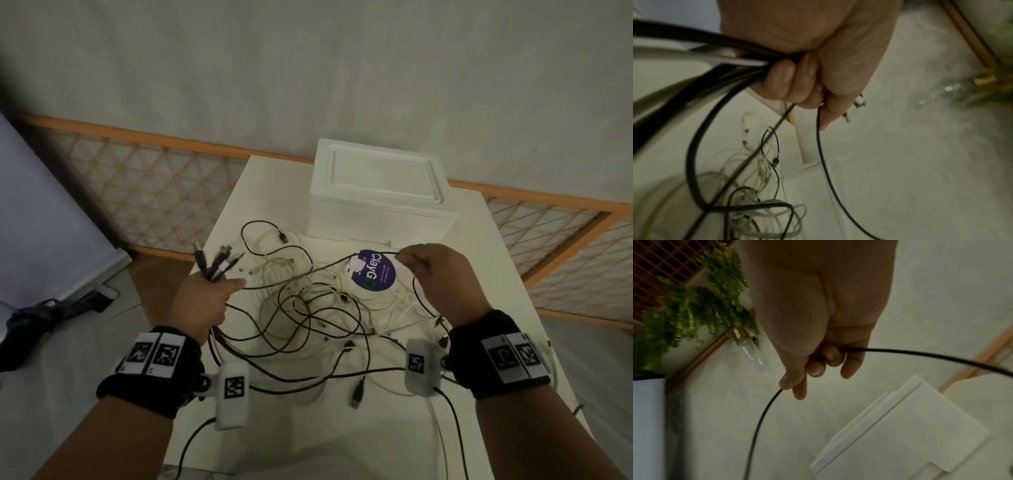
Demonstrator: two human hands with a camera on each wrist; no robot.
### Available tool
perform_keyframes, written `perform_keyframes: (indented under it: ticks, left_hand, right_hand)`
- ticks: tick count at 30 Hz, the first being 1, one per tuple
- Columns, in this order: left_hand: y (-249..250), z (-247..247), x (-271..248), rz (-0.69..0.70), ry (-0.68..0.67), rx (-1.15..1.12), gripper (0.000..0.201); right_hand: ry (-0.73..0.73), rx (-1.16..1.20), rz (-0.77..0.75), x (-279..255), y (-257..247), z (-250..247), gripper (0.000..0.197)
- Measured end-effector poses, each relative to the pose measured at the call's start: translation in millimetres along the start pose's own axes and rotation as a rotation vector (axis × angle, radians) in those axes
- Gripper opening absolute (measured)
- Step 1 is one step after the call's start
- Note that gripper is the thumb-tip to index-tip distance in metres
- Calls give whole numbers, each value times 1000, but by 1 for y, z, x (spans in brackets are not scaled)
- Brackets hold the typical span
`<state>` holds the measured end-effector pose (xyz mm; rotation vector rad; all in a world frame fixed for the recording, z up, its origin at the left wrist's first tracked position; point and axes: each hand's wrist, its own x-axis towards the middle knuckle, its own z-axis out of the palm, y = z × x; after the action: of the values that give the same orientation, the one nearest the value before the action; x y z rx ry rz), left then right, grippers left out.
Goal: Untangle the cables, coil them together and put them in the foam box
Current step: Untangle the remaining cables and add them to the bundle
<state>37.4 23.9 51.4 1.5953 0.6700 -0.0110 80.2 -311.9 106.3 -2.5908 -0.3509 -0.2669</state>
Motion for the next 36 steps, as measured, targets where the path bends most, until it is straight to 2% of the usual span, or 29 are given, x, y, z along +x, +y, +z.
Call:
perform_keyframes:
  ticks: [3,5,7,8,11,13,15,18,19,20,22,23,24,25,26,28,30,31,32,34,36]
  left_hand:
    - [12,17,-19,188,-17,409,19]
    - [25,32,-43,342,-53,448,14]
    - [39,51,-65,415,-191,365,4]
    - [41,62,-72,430,-293,353,6]
    - [40,87,-85,392,-549,371,19]
    - [39,91,-88,334,-583,320,25]
    - [38,89,-86,262,-521,249,23]
    - [34,82,-79,127,-419,46,25]
    - [32,81,-79,97,-406,-20,25]
    - [29,81,-79,84,-398,-70,24]
    - [24,85,-84,73,-357,-143,21]
    - [21,88,-87,64,-338,-189,18]
    - [18,91,-89,50,-333,-241,20]
    - [16,94,-93,25,-347,-298,26]
    - [15,99,-96,3,-370,-351,31]
    - [14,111,-107,-13,-415,-419,35]
    - [16,127,-121,17,-454,-450,38]
    - [18,134,-127,48,-467,-457,39]
    - [19,139,-130,80,-473,-466,38]
    - [23,141,-132,84,-458,-544,35]
    - [23,131,-127,28,-419,-675,36]
  right_hand:
    - [-69,-25,-127,5,-21,-4,16]
    - [-196,-122,-221,5,-34,0,19]
    - [-279,-209,-348,1,-50,7,25]
    - [-292,-227,-425,-2,-59,10,28]
    - [-219,-149,-543,-13,-68,5,35]
    - [-193,-45,-449,-16,-56,-14,32]
    - [-124,-14,-264,-22,-33,-41,23]
    - [20,-103,-23,-38,17,-78,15]
    - [27,-175,69,-43,35,-87,16]
    - [-17,-262,185,-47,51,-95,19]
    - [-238,-505,410,-55,72,-101,23]
    - [-346,-635,460,-59,78,-100,21]
    - [-411,-727,449,-61,79,-97,19]
    - [-428,-723,388,-62,78,-91,20]
    - [-422,-628,294,-63,70,-84,28]
    - [-446,-256,98,-65,37,-65,56]
    - [-589,95,-43,-68,-9,-38,80]
    - [-679,191,-93,-71,-28,-23,83]
    - [-730,254,-117,-75,-40,-7,78]
    - [-725,307,-88,-79,-44,16,51]
    - [-741,218,-92,-82,-32,22,25]
